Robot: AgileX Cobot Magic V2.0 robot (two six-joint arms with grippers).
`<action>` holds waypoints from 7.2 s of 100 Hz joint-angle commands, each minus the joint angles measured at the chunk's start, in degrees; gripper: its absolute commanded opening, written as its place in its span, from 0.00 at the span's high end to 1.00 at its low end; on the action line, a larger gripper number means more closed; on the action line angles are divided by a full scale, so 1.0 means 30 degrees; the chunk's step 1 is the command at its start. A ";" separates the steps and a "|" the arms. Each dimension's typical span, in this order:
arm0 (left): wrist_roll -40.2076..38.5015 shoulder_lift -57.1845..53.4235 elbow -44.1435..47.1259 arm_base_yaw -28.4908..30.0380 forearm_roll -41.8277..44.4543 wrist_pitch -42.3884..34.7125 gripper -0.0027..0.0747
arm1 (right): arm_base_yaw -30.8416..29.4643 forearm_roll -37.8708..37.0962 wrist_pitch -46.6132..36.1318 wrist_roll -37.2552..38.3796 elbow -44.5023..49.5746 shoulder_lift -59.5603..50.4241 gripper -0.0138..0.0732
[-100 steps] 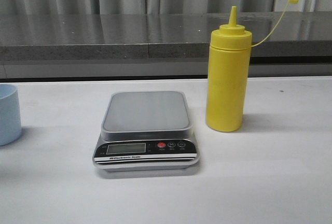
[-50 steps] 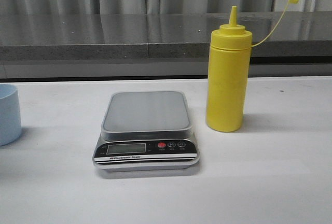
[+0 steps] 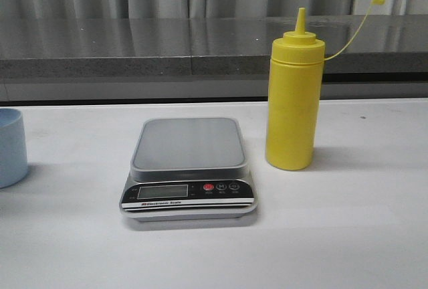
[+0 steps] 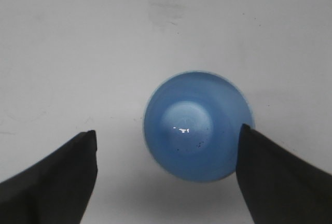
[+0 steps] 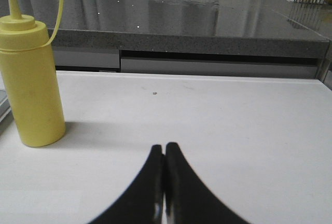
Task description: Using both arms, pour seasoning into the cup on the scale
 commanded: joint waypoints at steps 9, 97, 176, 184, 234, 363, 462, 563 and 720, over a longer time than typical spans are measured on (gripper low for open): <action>-0.0190 0.0729 -0.0593 0.0056 -0.0139 -0.1415 0.27 | -0.0107 -0.0101 -0.1575 -0.0136 -0.0403 -0.0370 0.92; -0.0190 0.2970 -0.0593 0.0074 -0.0139 -0.2011 0.99 | -0.0107 -0.0101 -0.1575 -0.0136 -0.0403 -0.0370 0.92; 0.0562 0.2762 -0.8293 -0.2977 -0.1835 0.4754 0.99 | -0.0107 -0.0101 -0.1575 -0.0136 -0.0403 -0.0370 0.92; 0.0562 0.2896 -0.8901 -0.3866 -0.1835 0.4754 0.99 | -0.0107 -0.0101 -0.1575 -0.0136 -0.0403 -0.0370 0.92; 0.0562 0.6618 -1.2582 -0.7646 -0.1872 0.5162 0.99 | -0.0107 -0.0101 -0.1575 -0.0136 -0.0403 -0.0370 0.92; 0.0562 0.9417 -1.4350 -0.8522 -0.2248 0.6312 0.44 | -0.0107 -0.0101 -0.1575 -0.0136 -0.0403 -0.0370 0.92; 0.1284 0.2379 -1.3246 -0.4651 -0.2216 0.4551 0.30 | -0.0107 -0.0101 -0.1575 -0.0136 -0.0403 -0.0370 0.92; 0.1500 -2.0216 0.9728 -0.2979 -0.2176 -0.7632 0.74 | -0.0107 -0.0101 -0.1575 -0.0136 -0.0403 -0.0370 0.92; 0.1510 -2.4531 1.1240 -0.2979 -0.0976 -0.7283 0.99 | -0.0068 0.2064 -0.0689 0.0043 -0.5157 0.1209 0.92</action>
